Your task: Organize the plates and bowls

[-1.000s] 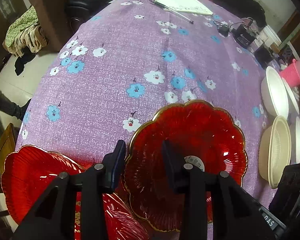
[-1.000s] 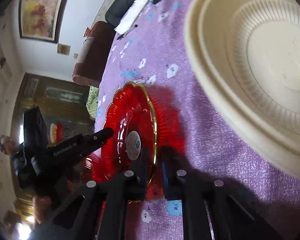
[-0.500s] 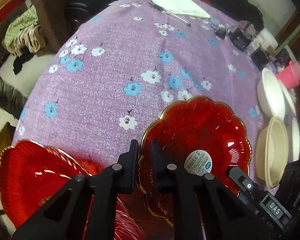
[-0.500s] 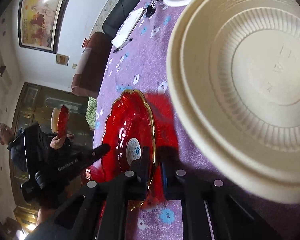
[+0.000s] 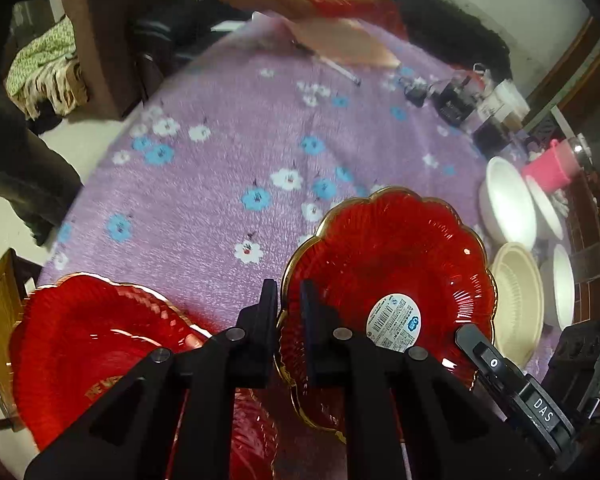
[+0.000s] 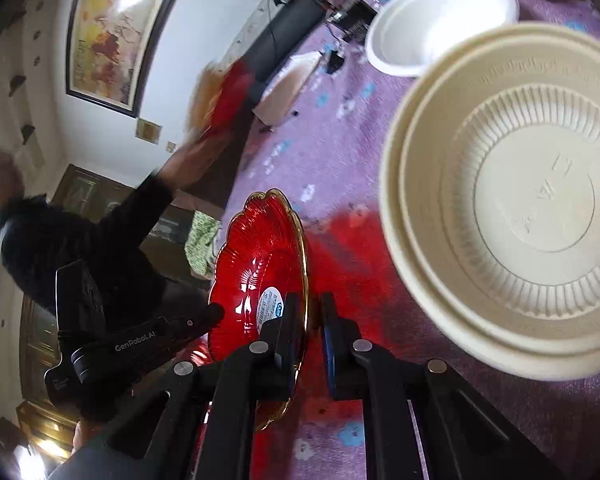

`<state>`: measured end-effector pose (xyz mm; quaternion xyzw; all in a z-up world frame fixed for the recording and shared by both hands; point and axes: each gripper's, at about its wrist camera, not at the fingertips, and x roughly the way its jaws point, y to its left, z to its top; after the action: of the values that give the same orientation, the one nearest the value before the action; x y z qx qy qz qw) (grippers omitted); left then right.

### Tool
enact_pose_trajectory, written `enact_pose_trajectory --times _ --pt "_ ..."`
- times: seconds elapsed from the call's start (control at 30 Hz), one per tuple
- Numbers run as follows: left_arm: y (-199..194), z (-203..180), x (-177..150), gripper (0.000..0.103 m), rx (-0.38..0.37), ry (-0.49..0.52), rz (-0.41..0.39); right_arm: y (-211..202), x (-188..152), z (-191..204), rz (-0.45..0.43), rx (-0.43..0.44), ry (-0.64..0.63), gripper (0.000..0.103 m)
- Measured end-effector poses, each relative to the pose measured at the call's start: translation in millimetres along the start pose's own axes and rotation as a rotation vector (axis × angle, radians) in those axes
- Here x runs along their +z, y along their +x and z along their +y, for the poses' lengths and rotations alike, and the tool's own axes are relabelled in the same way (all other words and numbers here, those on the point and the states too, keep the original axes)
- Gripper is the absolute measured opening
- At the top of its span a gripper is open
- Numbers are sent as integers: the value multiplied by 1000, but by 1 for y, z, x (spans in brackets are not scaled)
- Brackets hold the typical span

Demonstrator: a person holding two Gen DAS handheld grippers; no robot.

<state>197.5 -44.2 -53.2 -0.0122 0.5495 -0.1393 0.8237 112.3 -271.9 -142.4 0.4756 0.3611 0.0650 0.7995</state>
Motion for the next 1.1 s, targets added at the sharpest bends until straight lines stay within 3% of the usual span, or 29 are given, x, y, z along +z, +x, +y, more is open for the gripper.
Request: enact_pose_trajectory --times 0.27,0.5,0.8,1.1 --pt "-57 21 -16 9 39 20 -87 -14 -12 44 -5 79 -74 10" --pt "-82 79 -47 9 91 -55 -98 -1 -46 93 59 114 -175 10" --pt "-58 142 -81 9 110 -184 -37 49 -98 126 181 37 -301 10" --pt "-47 161 -92 9 145 -224 -48 80 -130 150 175 -96 -489 14"
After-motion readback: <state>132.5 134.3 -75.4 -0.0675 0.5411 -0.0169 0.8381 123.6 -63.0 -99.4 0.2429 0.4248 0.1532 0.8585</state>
